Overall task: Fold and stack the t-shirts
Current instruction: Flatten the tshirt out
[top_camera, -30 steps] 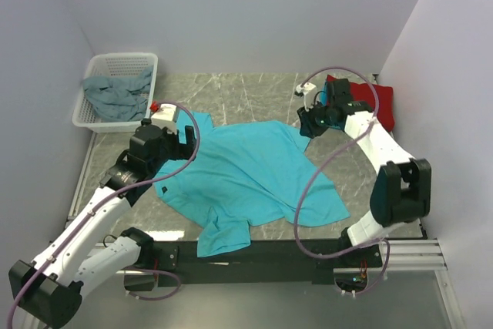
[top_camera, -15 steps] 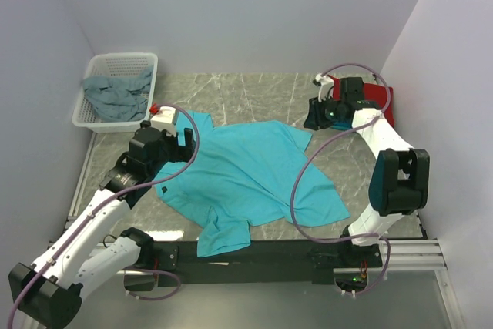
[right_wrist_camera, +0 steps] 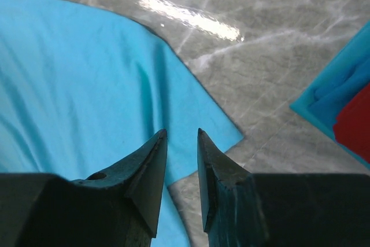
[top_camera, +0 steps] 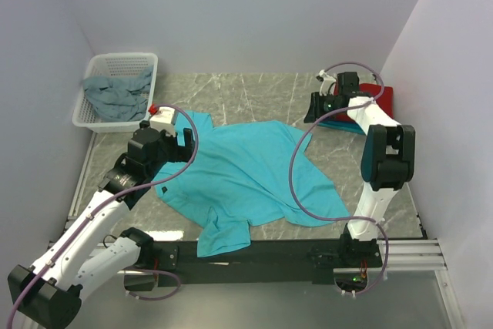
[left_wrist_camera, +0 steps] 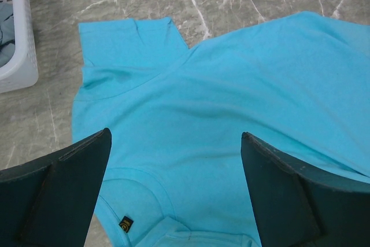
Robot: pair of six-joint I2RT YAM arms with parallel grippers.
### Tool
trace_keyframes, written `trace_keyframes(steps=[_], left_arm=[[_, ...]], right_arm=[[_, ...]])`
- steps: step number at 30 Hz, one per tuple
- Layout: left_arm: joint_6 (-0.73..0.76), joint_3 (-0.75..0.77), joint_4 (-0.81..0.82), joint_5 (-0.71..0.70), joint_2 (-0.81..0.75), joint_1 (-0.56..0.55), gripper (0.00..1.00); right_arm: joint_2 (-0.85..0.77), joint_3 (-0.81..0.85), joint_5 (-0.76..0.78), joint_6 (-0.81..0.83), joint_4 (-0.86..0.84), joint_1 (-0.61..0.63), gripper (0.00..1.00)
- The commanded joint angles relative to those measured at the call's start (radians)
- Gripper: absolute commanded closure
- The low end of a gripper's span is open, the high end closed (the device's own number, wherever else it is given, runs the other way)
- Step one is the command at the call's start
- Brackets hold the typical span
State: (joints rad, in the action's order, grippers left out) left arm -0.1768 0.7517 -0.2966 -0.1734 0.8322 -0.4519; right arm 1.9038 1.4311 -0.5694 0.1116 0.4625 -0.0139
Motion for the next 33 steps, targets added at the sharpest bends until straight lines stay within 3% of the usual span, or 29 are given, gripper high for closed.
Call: trace_keyframes(steps=[1,9,33], left_arm=[[0.016,-0.006,0.031,0.008,-0.015,0.004,0.00],[0.022,0.003,0.033,0.035,0.004,0.005,0.00],[0.023,-0.002,0.033,0.034,0.002,0.005,0.01]], right_arm=[[0.023,0.003,0.063,-0.020,0.028,-0.003,0.66],[0.026,-0.084,0.181,-0.021,0.013,-0.004,0.62],[0.163,0.038,0.203,-0.021,0.082,0.043,0.61]])
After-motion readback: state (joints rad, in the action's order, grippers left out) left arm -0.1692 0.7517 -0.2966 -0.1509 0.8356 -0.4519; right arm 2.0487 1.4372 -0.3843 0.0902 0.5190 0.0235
